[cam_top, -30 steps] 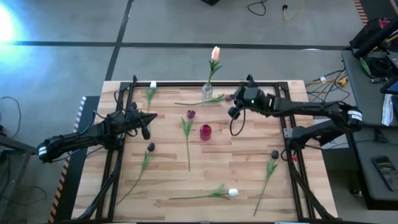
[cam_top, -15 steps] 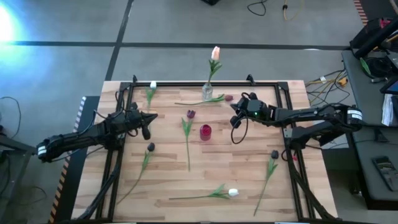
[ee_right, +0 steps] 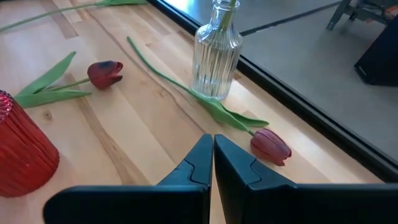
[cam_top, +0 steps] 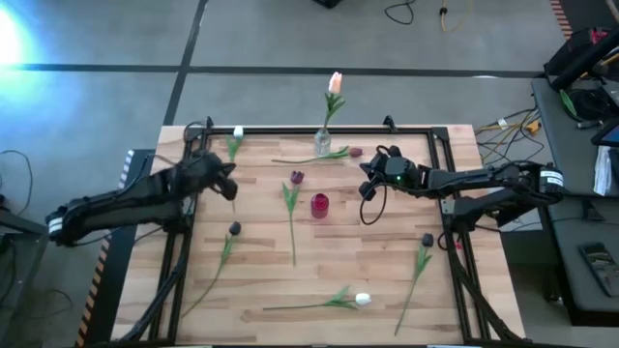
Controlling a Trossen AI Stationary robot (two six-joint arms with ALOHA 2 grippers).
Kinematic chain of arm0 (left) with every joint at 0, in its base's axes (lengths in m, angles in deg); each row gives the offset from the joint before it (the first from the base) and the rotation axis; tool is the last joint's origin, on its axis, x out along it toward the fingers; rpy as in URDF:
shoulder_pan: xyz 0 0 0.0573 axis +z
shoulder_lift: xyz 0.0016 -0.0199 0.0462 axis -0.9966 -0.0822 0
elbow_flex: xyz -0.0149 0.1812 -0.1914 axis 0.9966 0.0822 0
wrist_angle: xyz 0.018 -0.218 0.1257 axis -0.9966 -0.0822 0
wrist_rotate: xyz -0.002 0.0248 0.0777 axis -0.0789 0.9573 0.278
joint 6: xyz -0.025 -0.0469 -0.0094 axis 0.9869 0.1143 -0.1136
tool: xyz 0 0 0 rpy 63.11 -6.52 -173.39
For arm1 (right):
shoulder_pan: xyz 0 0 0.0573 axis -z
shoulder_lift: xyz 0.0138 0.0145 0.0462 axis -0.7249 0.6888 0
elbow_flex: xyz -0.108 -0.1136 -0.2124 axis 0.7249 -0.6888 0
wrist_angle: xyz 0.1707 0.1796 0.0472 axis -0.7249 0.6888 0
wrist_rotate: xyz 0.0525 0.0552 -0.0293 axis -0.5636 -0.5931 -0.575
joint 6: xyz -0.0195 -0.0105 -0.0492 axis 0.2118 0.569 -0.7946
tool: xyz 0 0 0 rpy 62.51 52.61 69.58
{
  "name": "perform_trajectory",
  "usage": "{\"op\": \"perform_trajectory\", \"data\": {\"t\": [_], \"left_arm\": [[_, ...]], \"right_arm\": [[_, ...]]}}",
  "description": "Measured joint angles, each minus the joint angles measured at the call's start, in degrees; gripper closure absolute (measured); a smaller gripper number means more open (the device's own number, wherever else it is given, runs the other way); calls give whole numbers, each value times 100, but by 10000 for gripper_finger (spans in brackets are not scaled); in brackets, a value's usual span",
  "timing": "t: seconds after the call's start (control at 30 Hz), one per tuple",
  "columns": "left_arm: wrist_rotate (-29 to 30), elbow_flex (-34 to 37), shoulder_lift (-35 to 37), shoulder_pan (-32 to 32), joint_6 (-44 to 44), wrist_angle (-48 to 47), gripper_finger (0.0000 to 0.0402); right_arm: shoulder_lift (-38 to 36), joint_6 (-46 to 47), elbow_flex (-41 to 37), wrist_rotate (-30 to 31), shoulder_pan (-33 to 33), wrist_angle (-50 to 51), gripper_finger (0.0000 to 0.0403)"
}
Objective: Sort flowers into vase by color
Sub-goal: Put the top white flower into the transparent vase
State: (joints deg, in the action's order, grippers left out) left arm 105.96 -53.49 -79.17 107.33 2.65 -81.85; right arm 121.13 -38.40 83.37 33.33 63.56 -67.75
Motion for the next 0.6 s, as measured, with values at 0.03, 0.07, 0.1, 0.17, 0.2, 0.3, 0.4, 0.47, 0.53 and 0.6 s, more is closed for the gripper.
{"op": "perform_trajectory", "data": {"t": [0.03,0.07,0.1,0.17,0.2,0.3,0.4,0.47,0.53,0.6], "left_arm": [[-2,-134,-243,50,12,-71,397],[-7,-268,-495,110,-14,-144,392],[-15,-406,-760,188,-32,-229,385],[-21,-650,-1291,394,-86,-357,370],[-39,-760,-1563,532,-155,-388,362],[-330,-1044,-2341,1062,-400,-453,337],[-602,-1373,-3028,1621,-611,-528,317],[-727,-1583,-3426,1959,-742,-630,308],[-743,-1771,-3768,2278,-886,-724,304],[-906,-1915,-4056,2578,-944,-735,302]], "right_arm": [[0,0,0,1,0,4,394],[1,1,0,-1,0,6,394],[2,8,0,-1,0,8,394],[2,42,0,-3,0,13,394],[2,61,0,-7,0,15,394],[2,60,-1,-40,0,56,394],[2,59,-4,-60,0,56,394],[2,57,-17,-64,-21,56,394],[2,61,-36,-65,-65,59,394],[2,83,-51,-65,-125,53,394]]}}
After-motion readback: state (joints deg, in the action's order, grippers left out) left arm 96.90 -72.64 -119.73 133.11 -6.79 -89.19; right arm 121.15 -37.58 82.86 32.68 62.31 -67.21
